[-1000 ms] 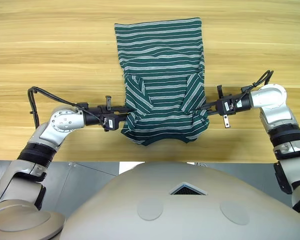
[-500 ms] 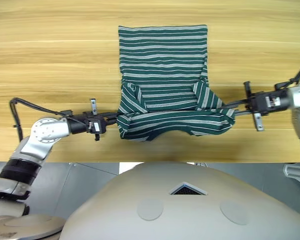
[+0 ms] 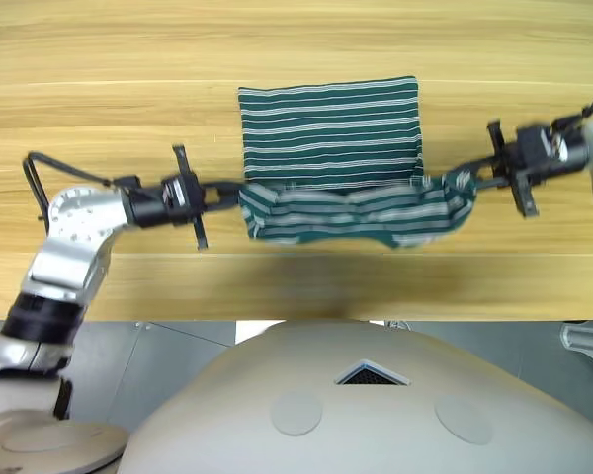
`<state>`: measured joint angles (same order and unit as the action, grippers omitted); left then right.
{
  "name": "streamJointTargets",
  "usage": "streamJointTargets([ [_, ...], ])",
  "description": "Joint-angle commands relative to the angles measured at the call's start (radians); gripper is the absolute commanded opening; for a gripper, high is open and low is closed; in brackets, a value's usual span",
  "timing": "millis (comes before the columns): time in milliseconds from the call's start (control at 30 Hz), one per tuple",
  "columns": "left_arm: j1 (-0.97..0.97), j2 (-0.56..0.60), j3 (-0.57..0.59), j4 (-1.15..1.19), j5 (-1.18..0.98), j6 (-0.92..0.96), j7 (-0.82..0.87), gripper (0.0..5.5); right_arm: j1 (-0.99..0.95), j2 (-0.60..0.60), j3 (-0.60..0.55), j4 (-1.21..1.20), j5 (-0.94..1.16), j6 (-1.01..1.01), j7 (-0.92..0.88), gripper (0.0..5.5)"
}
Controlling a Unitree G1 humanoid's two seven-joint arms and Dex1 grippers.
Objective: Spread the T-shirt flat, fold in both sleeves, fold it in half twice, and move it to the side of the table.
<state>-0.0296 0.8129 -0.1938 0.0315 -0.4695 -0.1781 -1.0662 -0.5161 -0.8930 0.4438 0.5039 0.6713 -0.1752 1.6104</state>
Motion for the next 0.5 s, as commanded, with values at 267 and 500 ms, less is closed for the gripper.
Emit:
streamJointTargets([
  [267,-0.594,-0.377,0.021,1.023,0.195,0.035,0.007,0.00,-0.416,0.373,-0.103,0.816,-0.365,0.067,-0.232,0.05],
  [500,-0.669,-0.460,0.125,1.221,0.240,0.049,0.124,0.39,-0.360,0.411,-0.238,0.853,-0.476,0.085,-0.371,0.72],
])
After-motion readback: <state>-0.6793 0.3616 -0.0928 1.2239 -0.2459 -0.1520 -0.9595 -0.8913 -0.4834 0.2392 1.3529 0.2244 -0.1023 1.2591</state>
